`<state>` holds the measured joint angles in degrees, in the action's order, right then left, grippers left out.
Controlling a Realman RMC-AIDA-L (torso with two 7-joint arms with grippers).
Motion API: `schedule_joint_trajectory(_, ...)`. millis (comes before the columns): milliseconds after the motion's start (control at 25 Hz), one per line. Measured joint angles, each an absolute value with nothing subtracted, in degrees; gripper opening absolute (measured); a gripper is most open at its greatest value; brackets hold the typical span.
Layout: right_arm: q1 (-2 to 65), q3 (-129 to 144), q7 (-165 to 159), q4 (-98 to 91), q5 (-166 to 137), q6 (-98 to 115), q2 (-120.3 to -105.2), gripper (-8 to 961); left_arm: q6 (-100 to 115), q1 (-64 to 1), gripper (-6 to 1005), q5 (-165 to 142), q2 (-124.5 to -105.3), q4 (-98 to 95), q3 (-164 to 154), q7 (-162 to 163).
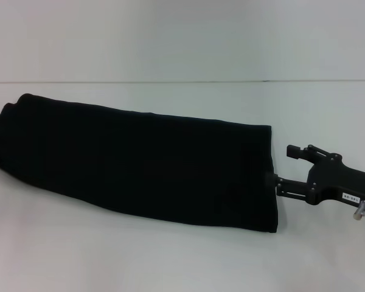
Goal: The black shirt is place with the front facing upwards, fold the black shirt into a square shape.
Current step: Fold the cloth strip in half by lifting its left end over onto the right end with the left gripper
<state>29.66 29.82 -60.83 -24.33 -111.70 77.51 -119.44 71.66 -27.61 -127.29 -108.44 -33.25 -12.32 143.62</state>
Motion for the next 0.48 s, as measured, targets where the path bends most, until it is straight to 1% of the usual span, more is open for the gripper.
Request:
schedule_joint_trajectory(120, 29.4, 29.8, -60.8, -24.4, -111.7, 76.9, -119.47, 946, 75.4, -28.8, 12, -123.3, -108.84, -33.2, -12.6, 143.0)
schedule_joint_trajectory(240, 29.2, 29.8, -61.3, -24.4, -111.7, 76.5, -119.47, 946, 80.1, -31.7, 12, -120.2, -109.65, -33.3, -12.8, 142.4)
schedule_joint_trajectory(480, 28.2, 29.2, -61.6, -24.4, -111.7, 76.3, -119.42, 946, 84.6, -40.2, 11, -116.9, -113.96, -33.5, -14.3, 141.2)
